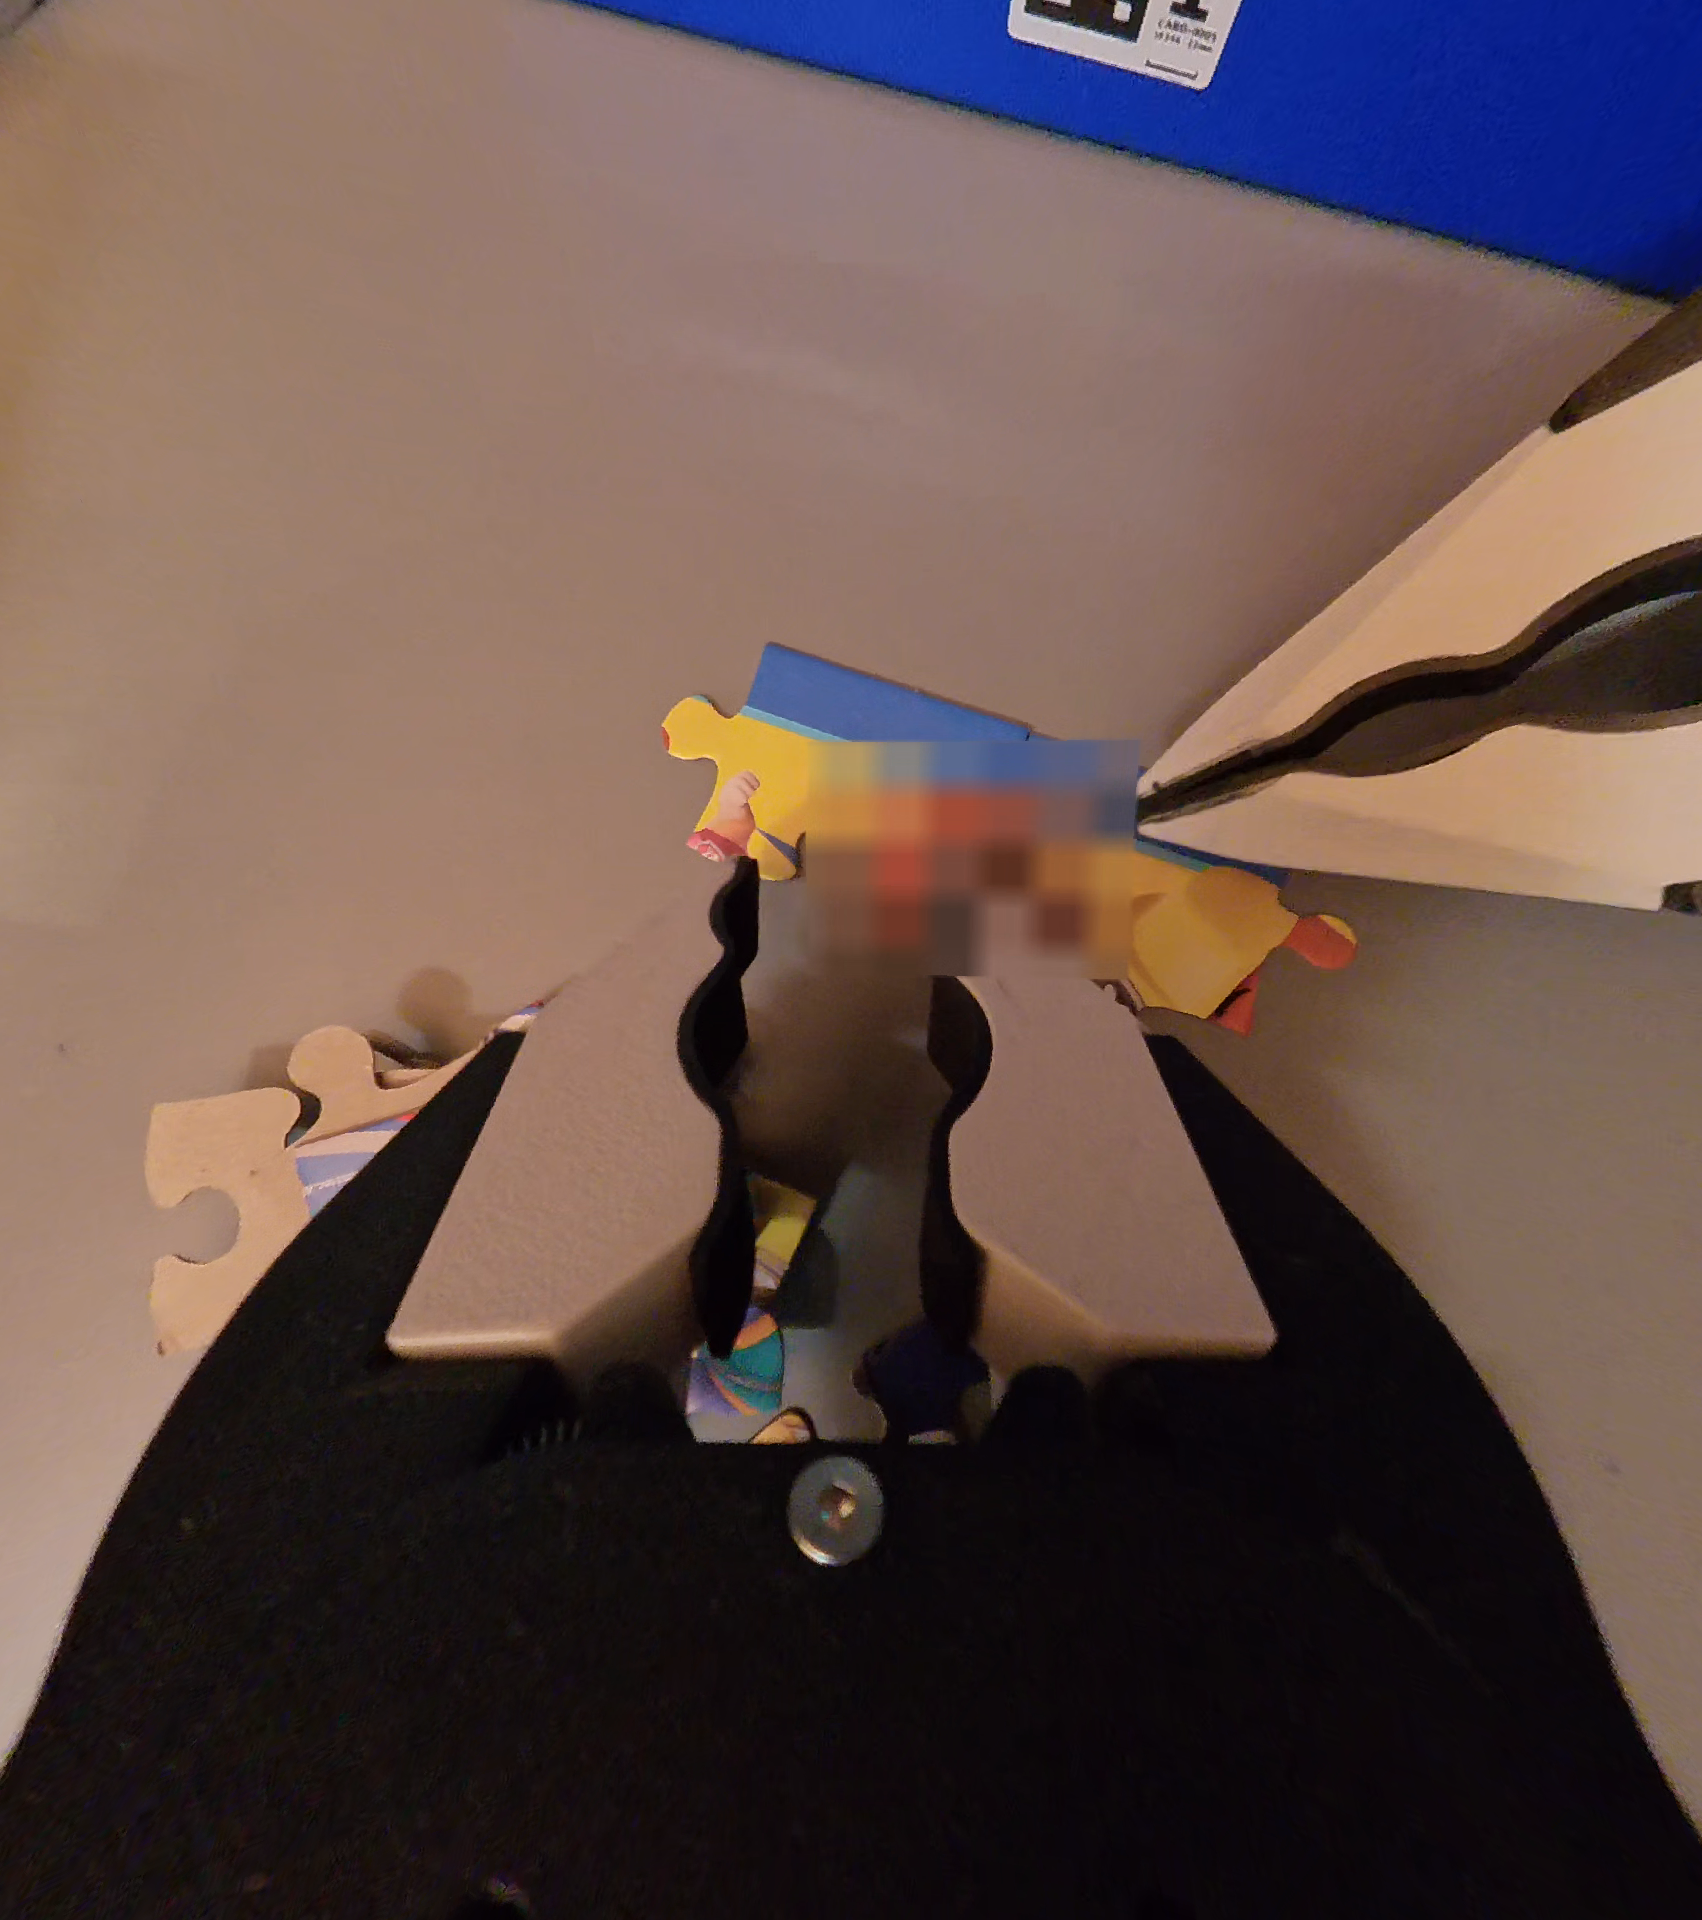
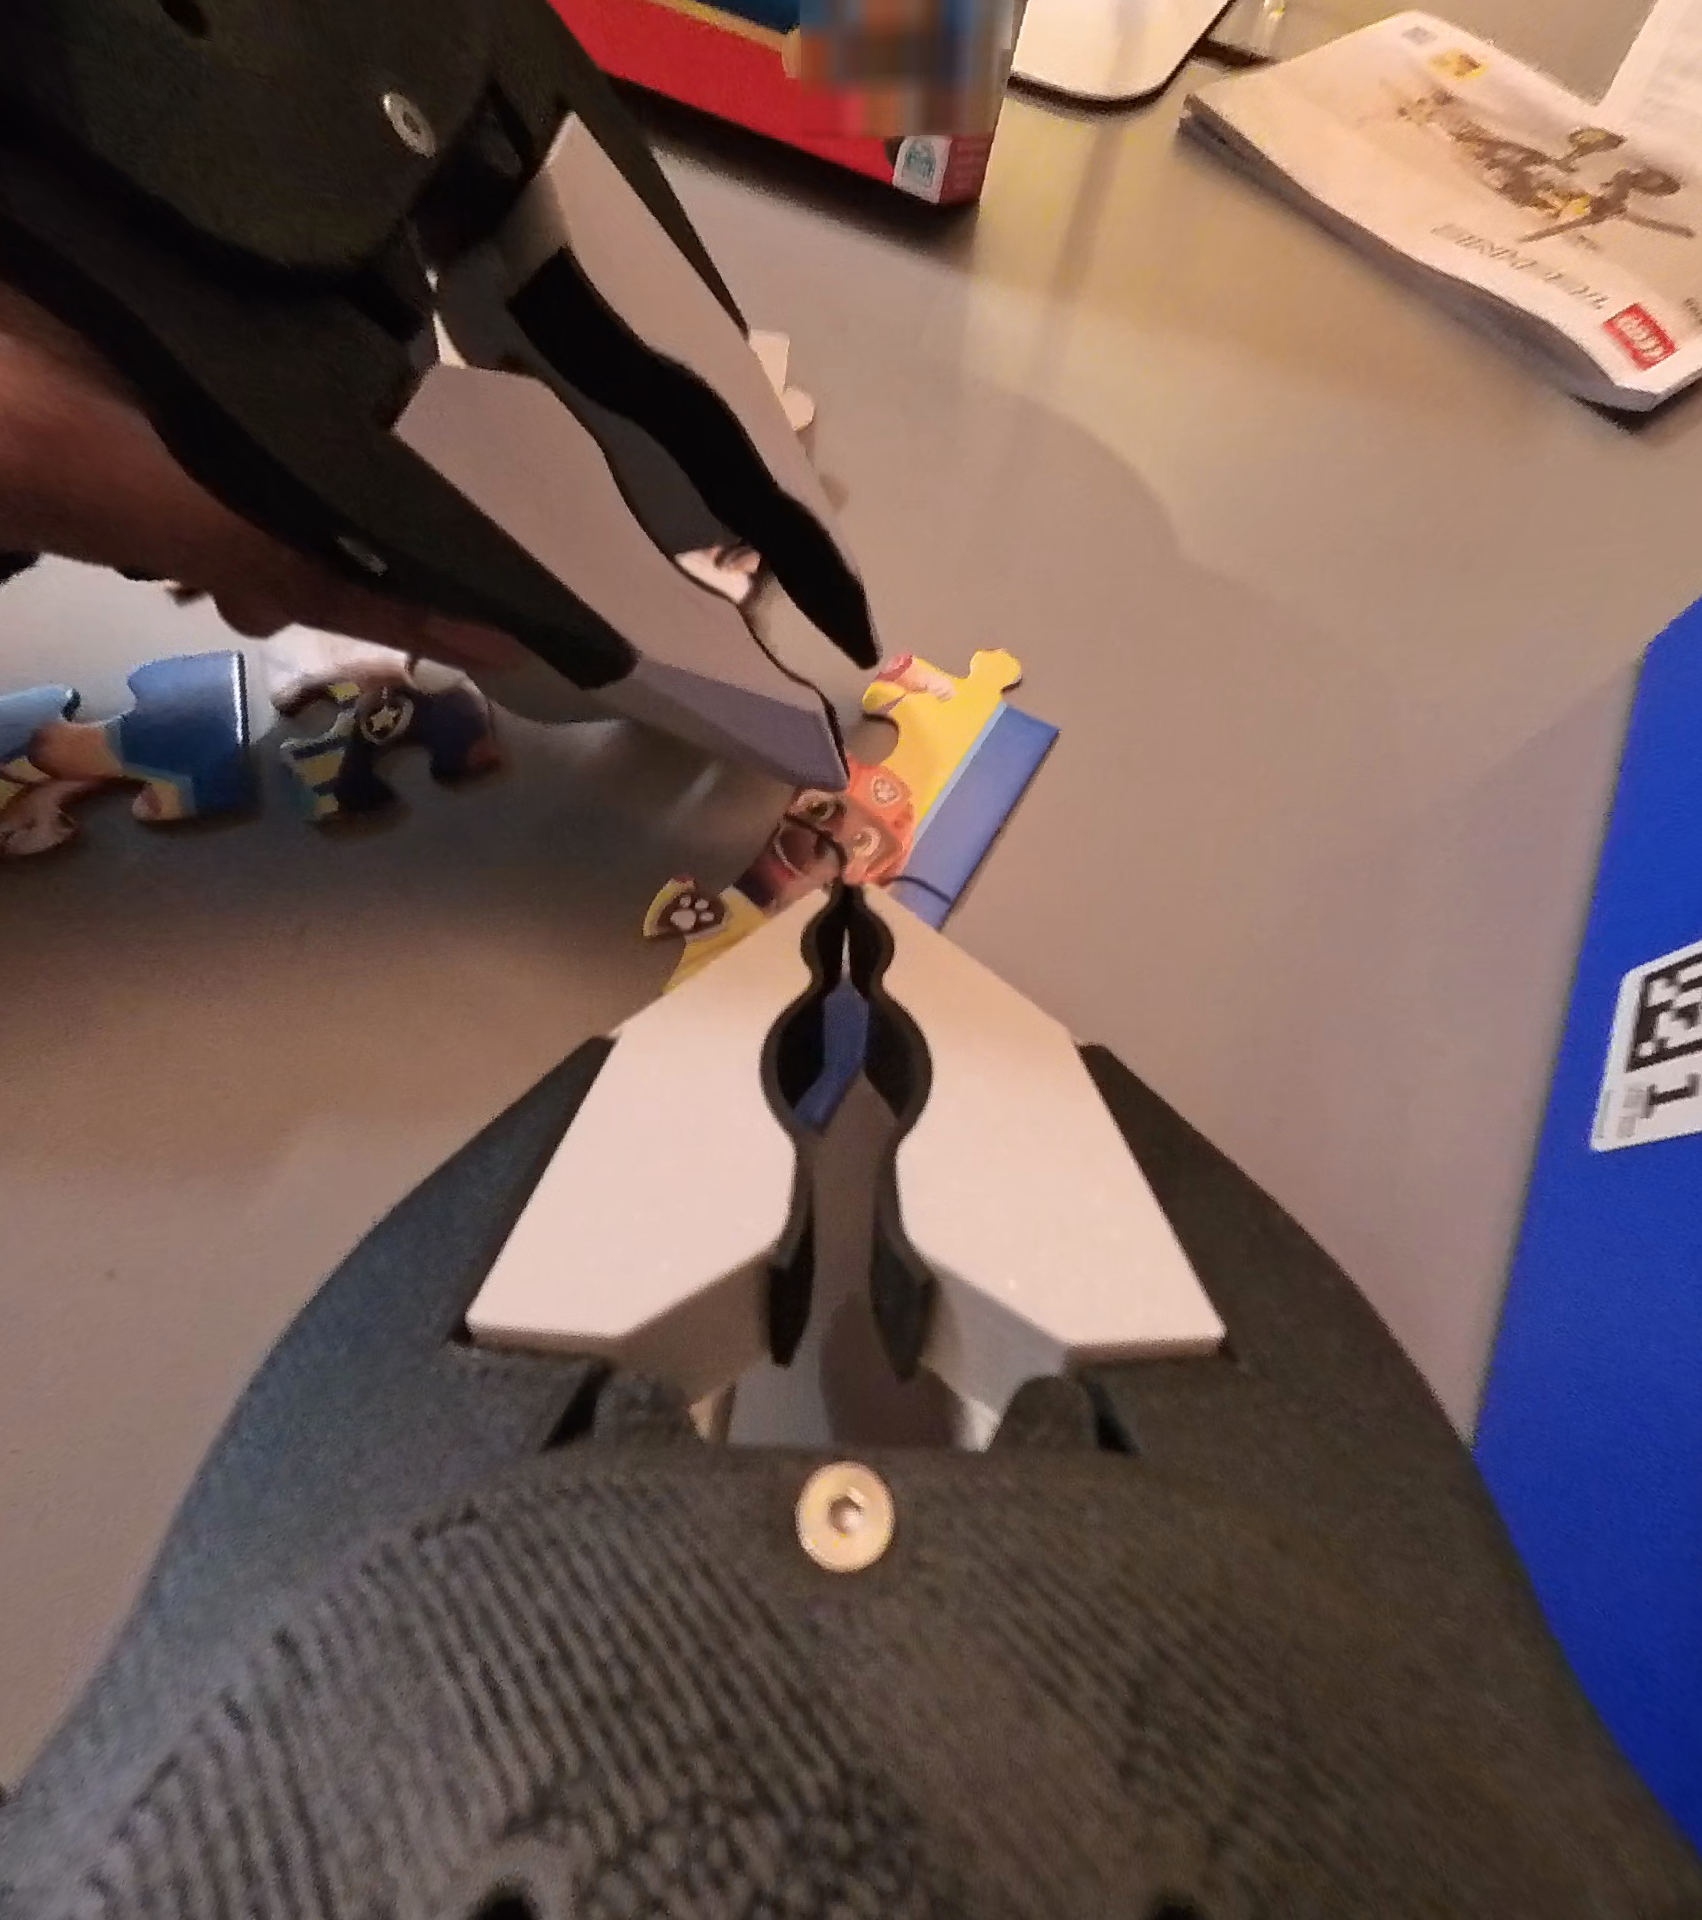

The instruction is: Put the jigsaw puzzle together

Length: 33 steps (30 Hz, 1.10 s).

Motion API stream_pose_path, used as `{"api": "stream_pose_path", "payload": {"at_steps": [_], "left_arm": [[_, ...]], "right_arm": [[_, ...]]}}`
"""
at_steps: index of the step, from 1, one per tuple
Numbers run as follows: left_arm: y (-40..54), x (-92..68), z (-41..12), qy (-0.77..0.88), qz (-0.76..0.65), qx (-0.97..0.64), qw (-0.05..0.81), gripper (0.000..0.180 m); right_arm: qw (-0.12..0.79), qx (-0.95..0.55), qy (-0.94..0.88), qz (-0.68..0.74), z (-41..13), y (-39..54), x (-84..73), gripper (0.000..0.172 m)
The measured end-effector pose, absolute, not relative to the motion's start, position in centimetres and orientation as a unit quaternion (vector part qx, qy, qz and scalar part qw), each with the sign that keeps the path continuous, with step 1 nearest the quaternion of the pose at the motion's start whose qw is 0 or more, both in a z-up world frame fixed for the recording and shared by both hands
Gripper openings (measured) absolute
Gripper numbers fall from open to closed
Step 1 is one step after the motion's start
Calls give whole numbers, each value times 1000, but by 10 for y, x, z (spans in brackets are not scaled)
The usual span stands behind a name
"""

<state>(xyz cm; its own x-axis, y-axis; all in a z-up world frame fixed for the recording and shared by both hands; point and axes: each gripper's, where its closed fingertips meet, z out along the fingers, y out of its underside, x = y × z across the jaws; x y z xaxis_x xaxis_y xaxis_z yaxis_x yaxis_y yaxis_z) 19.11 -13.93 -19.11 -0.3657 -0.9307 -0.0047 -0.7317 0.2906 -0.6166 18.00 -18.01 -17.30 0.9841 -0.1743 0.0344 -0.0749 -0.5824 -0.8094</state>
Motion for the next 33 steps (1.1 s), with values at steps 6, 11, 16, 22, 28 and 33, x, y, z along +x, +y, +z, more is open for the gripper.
{"api": "stream_pose_path", "payload": {"at_steps": [6, 11, 16, 22, 28, 33], "left_arm": [[-143, 190, -195, 787, -265, -527, 181, 27], [-143, 190, -195, 788, -264, -526, 182, 26], [-144, 190, -195, 788, -263, -526, 181, 26], [-144, 190, -196, 788, -265, -527, 178, 26], [-144, 189, -196, 788, -266, -527, 176, 25], [-145, 190, -196, 787, -268, -528, 174, 25]], "right_arm": [[439, -894, 74, -57, -179, -179, 184, 0], [432, -898, 77, -41, -186, -177, 183, 0], [425, -901, 79, -46, -188, -173, 186, 0], [415, -905, 80, -48, -191, -172, 187, 0], [414, -905, 88, -37, -192, -173, 186, 0], [415, -904, 100, -15, -193, -173, 186, 0]]}}
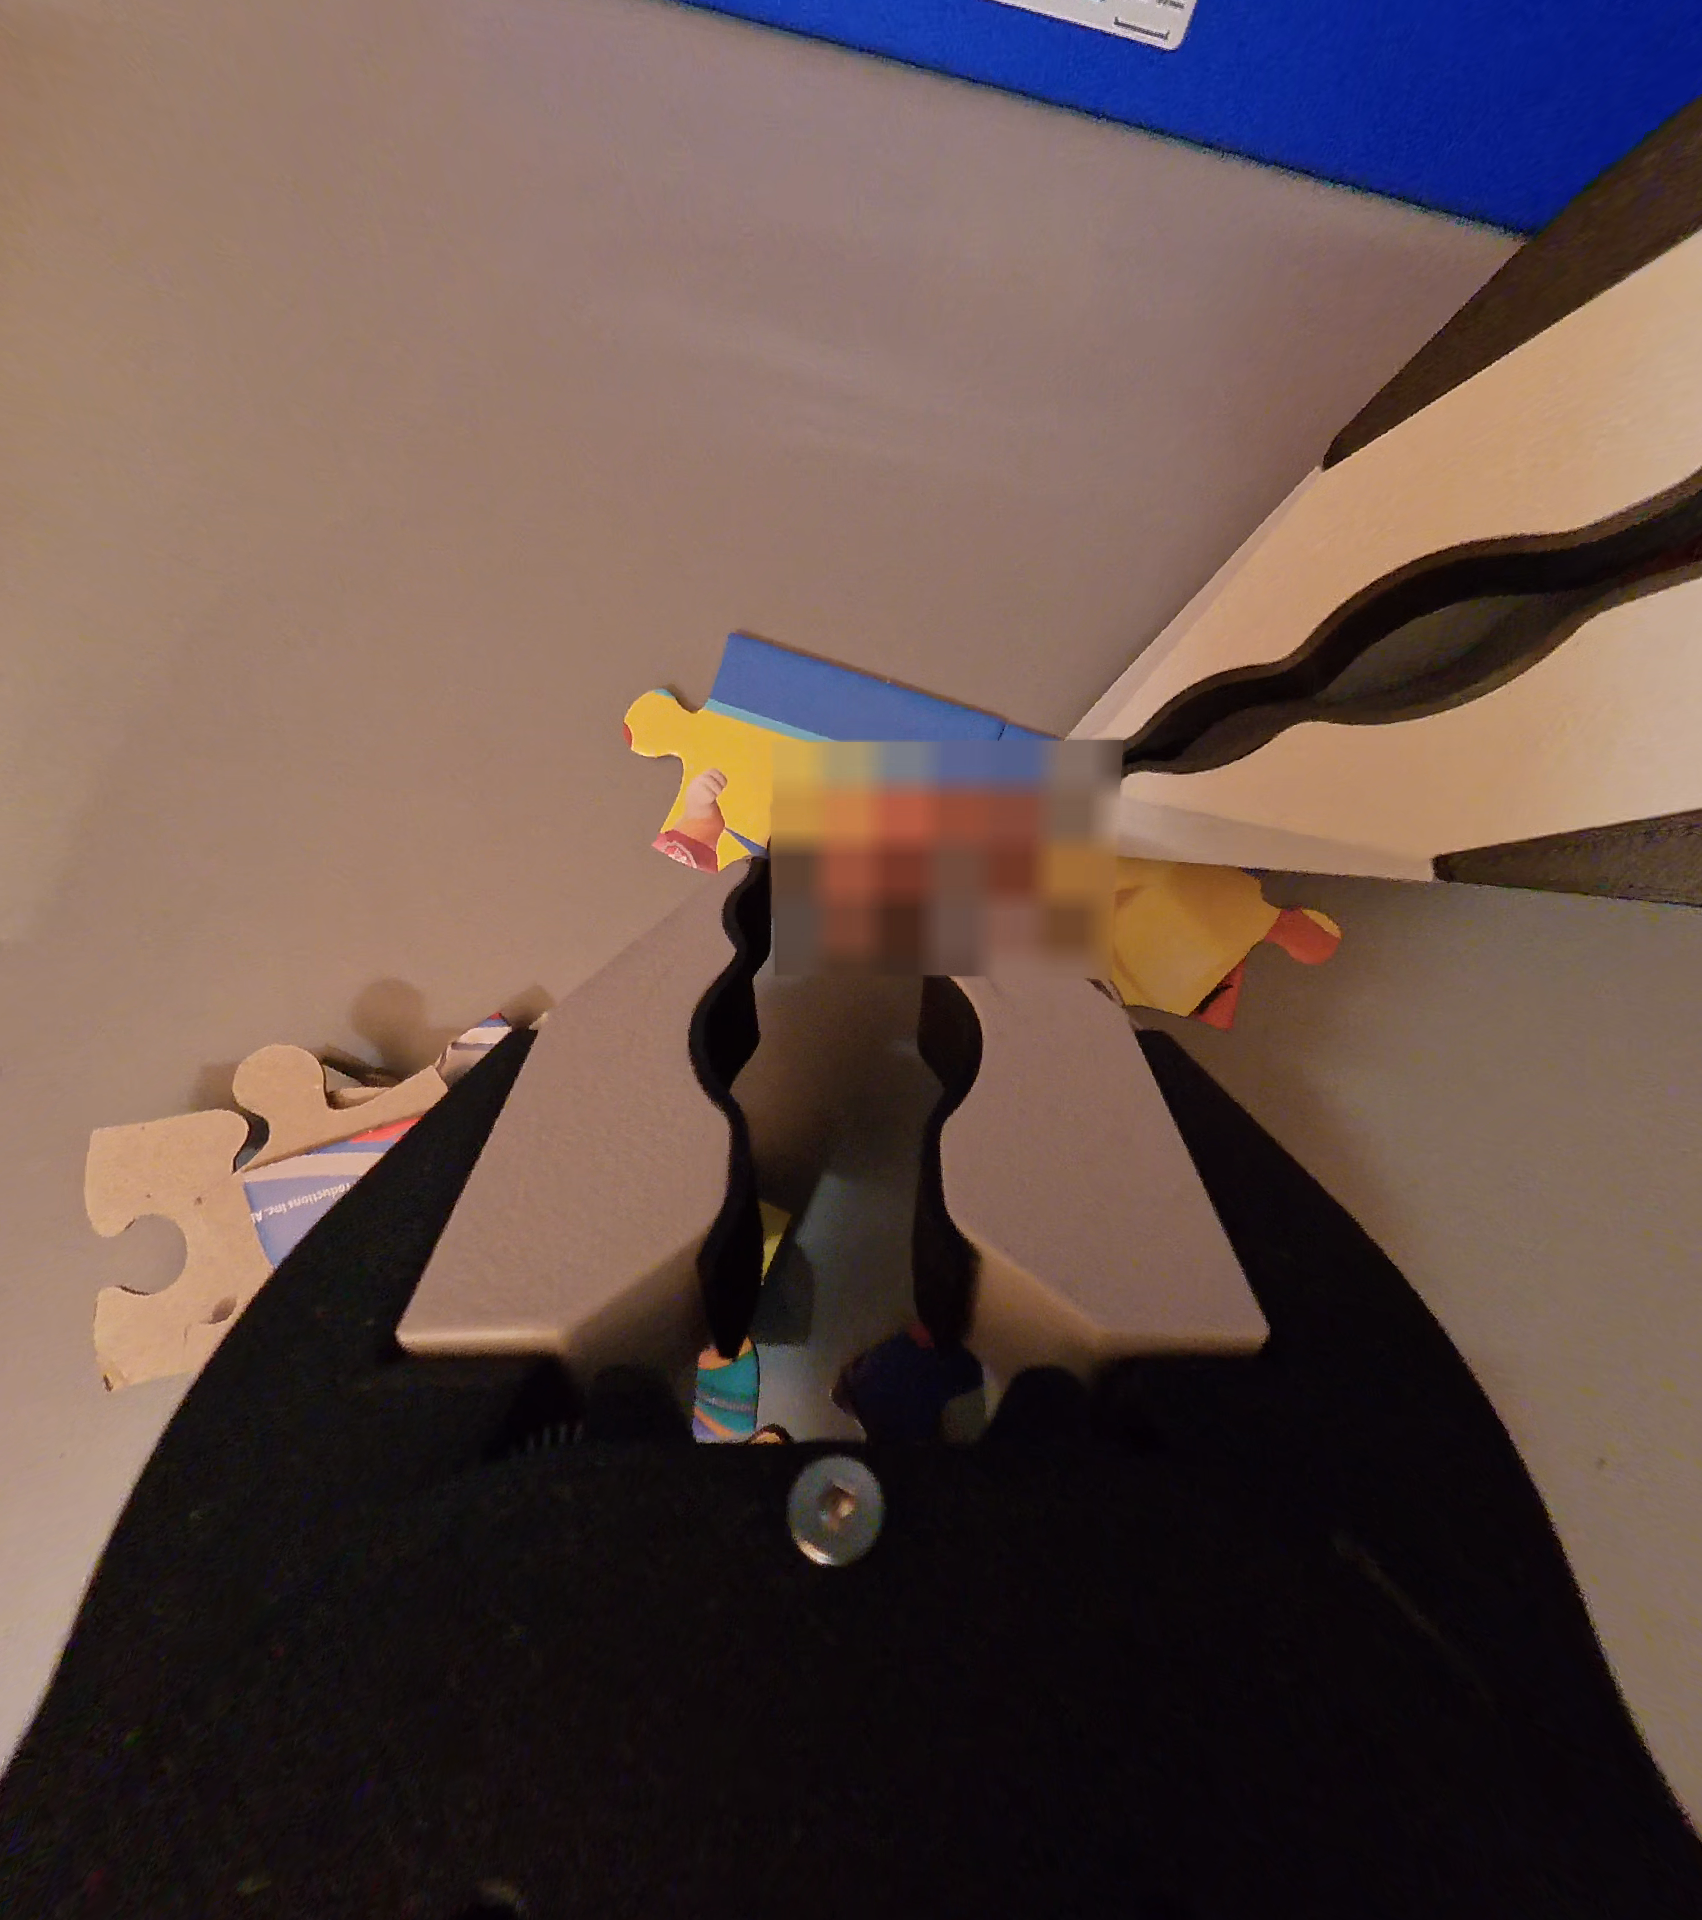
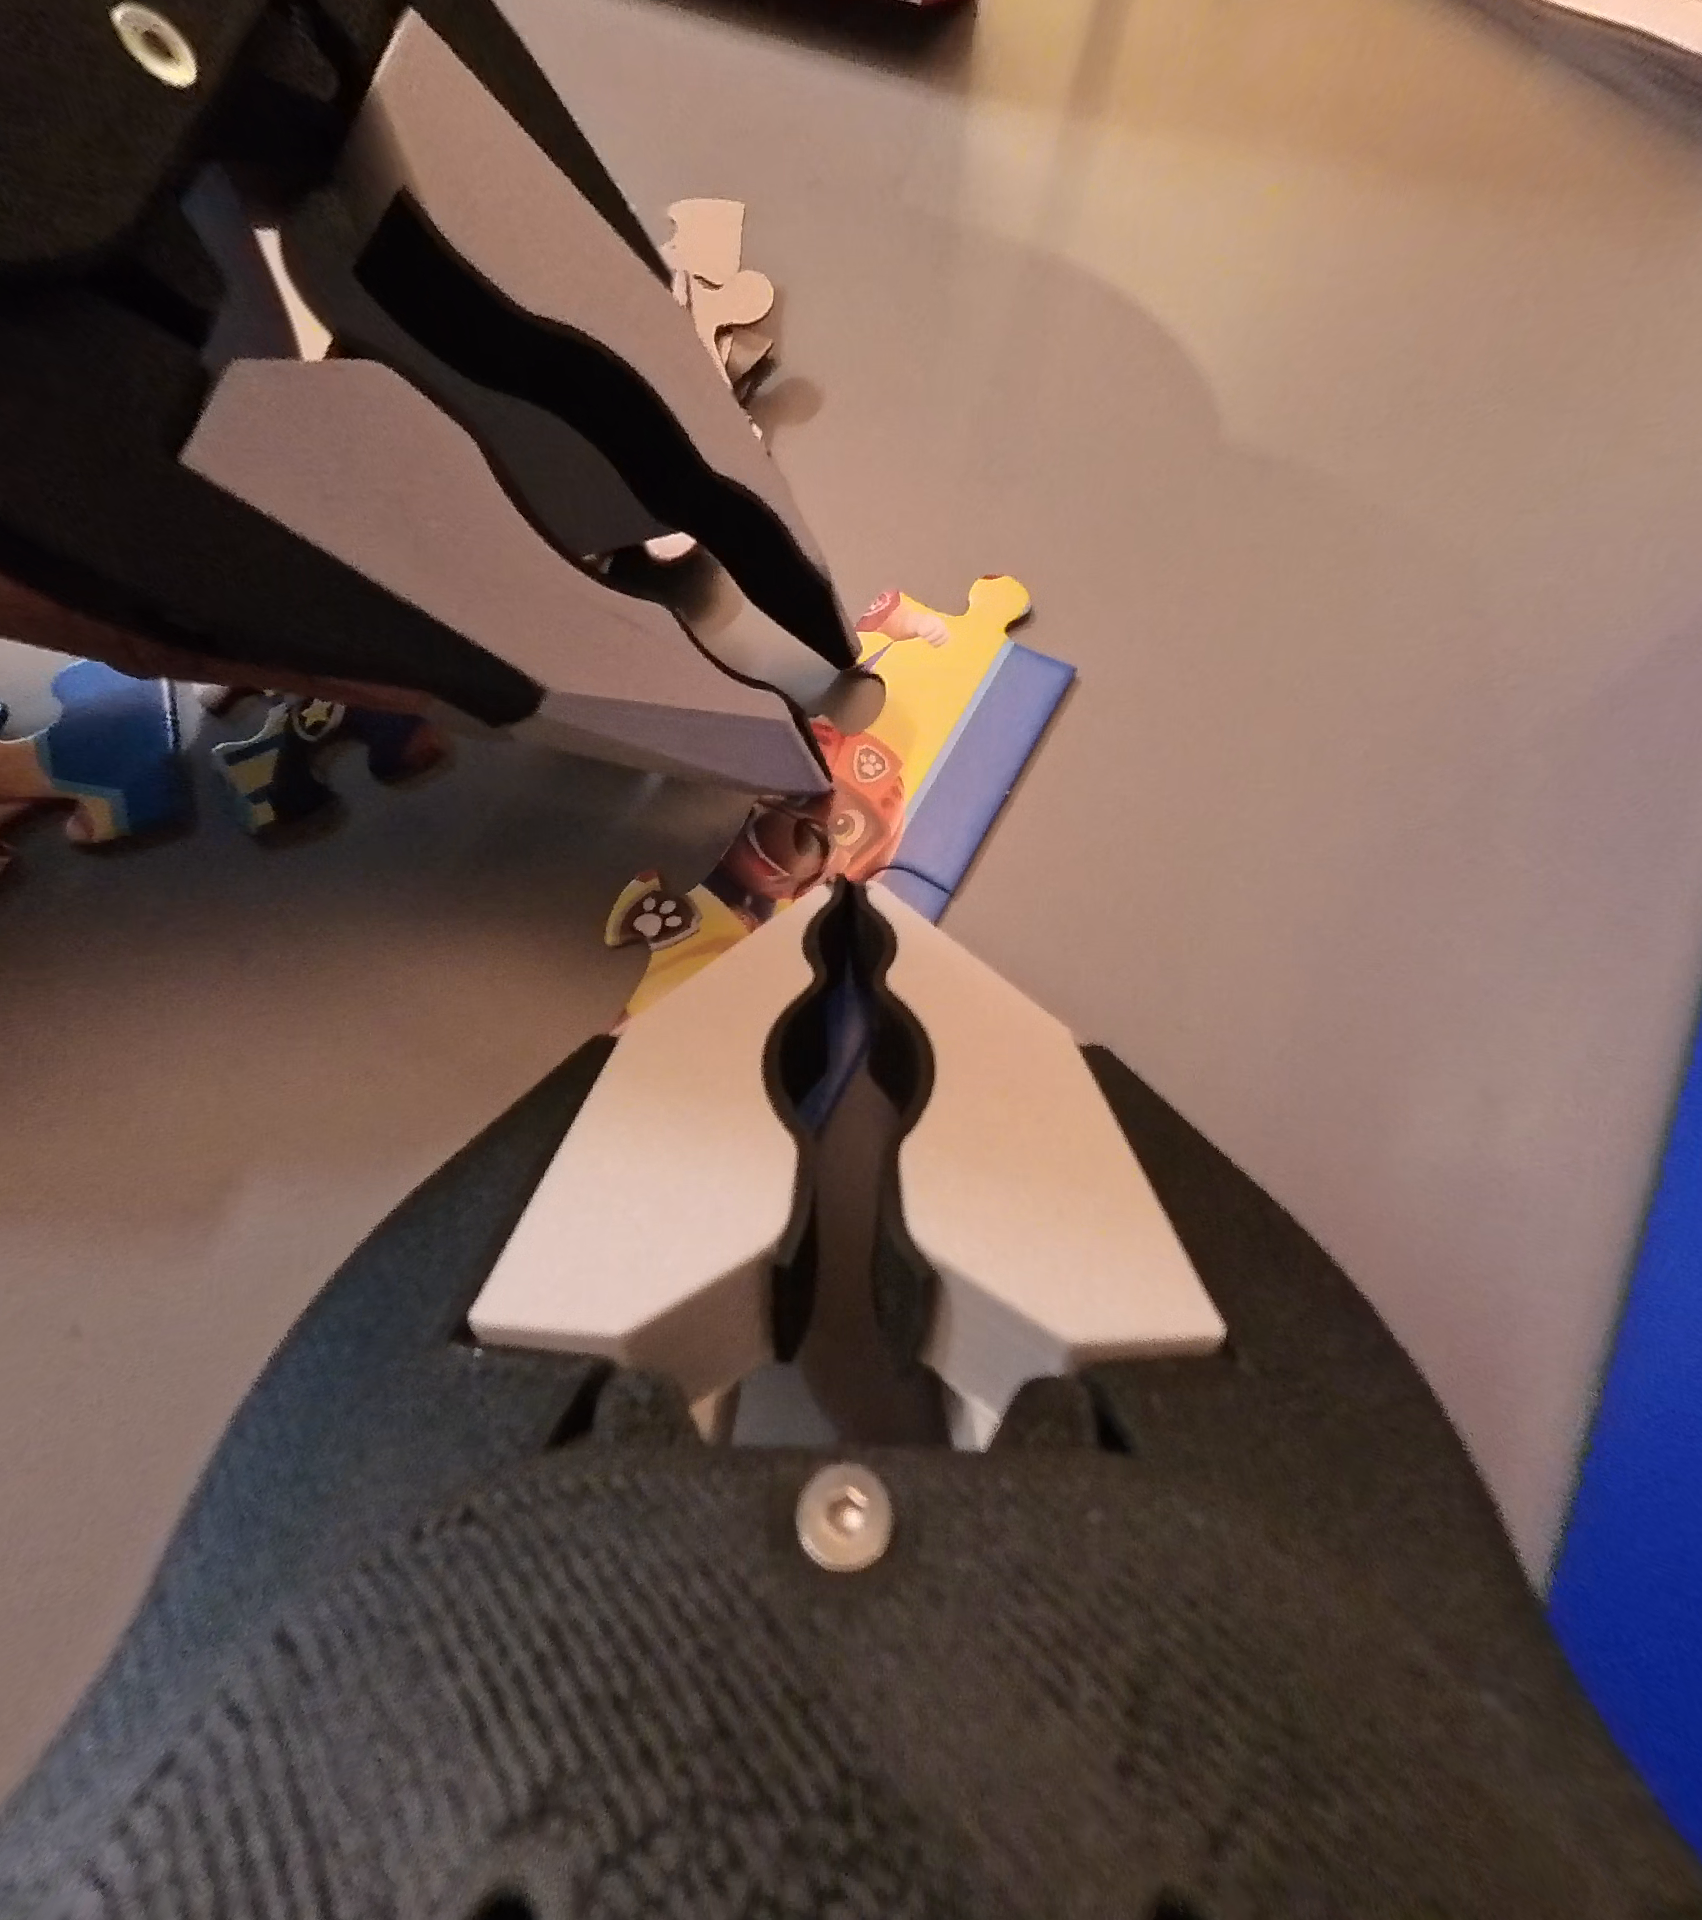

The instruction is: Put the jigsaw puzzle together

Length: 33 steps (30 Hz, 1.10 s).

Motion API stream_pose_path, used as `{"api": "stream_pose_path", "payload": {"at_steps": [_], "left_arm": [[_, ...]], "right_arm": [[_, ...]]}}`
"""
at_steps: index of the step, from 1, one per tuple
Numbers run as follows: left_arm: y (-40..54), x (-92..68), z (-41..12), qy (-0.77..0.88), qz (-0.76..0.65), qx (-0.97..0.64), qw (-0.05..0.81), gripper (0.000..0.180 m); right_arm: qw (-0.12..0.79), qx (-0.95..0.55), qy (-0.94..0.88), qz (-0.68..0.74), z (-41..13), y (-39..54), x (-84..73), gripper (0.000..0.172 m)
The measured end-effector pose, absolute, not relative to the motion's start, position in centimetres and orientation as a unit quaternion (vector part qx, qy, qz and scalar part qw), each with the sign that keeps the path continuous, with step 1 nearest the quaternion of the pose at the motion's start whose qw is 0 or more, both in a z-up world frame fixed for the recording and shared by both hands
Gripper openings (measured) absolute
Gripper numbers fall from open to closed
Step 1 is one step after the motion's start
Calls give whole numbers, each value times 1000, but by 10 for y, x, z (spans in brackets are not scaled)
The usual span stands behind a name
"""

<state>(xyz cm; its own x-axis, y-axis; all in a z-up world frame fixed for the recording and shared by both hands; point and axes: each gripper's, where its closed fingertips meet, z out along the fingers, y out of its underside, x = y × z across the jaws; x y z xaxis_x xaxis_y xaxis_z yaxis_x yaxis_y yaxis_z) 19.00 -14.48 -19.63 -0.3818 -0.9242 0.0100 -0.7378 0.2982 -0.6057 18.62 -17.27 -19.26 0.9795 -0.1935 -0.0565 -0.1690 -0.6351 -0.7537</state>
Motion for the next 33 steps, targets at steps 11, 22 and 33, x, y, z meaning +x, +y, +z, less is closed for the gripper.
{"api": "stream_pose_path", "payload": {"at_steps": [11, 22, 33], "left_arm": [[-159, 199, -192, 784, -280, -521, 188, 23], [-156, 204, -197, 785, -262, -527, 192, 12], [-159, 201, -198, 788, -274, -523, 173, 2]], "right_arm": [[413, -905, 100, -13, -193, -173, 186, 0], [415, -904, 98, -18, -193, -173, 186, 0], [414, -905, 90, -16, -192, -167, 189, 0]]}}
